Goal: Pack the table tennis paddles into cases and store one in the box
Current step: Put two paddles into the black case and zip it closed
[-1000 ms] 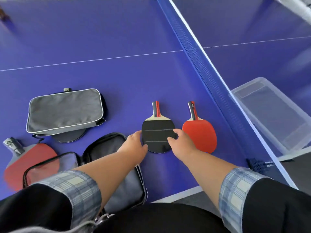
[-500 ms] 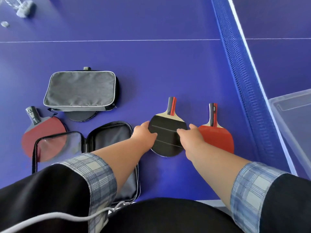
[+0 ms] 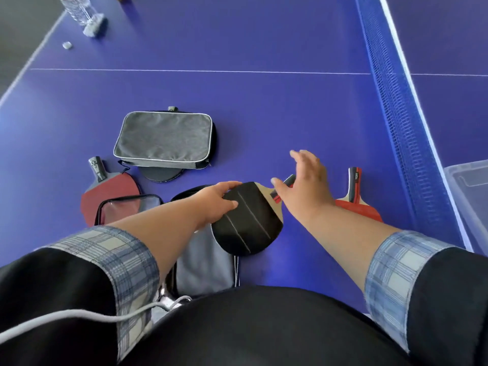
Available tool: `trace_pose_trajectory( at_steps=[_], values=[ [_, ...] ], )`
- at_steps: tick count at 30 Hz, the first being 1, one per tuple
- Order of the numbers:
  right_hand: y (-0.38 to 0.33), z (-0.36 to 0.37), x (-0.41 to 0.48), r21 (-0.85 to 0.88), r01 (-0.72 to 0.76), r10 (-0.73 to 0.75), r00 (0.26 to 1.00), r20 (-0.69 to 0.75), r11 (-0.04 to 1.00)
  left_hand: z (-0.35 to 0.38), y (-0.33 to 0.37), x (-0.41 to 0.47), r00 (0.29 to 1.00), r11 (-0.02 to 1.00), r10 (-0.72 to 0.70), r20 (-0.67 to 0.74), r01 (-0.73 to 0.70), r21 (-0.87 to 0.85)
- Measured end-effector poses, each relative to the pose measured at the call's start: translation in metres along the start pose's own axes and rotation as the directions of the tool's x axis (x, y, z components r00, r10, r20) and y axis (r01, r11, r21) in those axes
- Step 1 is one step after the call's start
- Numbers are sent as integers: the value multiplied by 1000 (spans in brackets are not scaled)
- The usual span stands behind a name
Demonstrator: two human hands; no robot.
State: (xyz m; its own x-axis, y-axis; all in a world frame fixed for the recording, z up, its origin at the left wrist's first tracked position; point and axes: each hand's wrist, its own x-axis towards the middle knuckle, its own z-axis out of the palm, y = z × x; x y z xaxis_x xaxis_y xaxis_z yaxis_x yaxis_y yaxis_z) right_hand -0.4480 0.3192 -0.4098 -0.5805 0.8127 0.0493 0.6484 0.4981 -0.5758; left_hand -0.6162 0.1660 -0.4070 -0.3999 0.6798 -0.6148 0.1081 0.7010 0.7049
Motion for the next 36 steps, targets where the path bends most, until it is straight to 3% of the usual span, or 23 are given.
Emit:
trace_pose_trajectory(
  at_steps=[1,3,5,7,10,12,16,19,21,24,27,28,32,36],
  values=[
    [-8,-2,3,-97,172,-160,979,123,980,-7,-2,-4,1000,996,7,13,-8,93],
    [-26,4,4,-167,351,-256,871,419,921,-19,-6,-13,999,970,24,31,-31,240],
    [-47,13,-3,-116,335,-200,769,608,935,-27,-11,-21,997,949,44,57,-59,308],
    [-62,26,-13,-54,242,-148,738,658,969,-33,-18,-29,996,953,50,76,-70,295],
    [-73,40,-26,0,54,-41,751,659,999,-44,-32,-37,994,955,103,47,-112,273],
    [-79,47,-33,73,-126,50,764,643,989,-55,-44,-41,990,969,125,-58,-110,222],
    [-95,60,-54,292,-428,265,846,462,855,-78,-74,-48,977,999,46,-206,-49,-14],
    [-113,82,-72,443,-655,517,756,401,612,-77,-99,-56,995,957,-70,-74,46,-288],
    [-123,99,-86,457,-732,618,677,400,506,-69,-114,-58,995,924,-101,23,102,-369],
    [-125,119,-106,369,-761,657,647,386,533,-59,-132,-56,992,927,-118,36,123,-355],
    [-123,135,-120,460,-778,664,616,423,428,-57,-148,-49,989,961,-145,15,145,-236],
    [-121,137,-123,473,-774,662,619,423,421,-57,-151,-47,988,972,-156,-3,153,-179],
    [-115,135,-129,380,-724,615,689,382,575,-60,-151,-47,986,986,-164,-25,164,41],
    [-112,131,-127,137,-648,580,742,337,749,-62,-149,-47,989,962,-144,-36,149,230]
  ],
)
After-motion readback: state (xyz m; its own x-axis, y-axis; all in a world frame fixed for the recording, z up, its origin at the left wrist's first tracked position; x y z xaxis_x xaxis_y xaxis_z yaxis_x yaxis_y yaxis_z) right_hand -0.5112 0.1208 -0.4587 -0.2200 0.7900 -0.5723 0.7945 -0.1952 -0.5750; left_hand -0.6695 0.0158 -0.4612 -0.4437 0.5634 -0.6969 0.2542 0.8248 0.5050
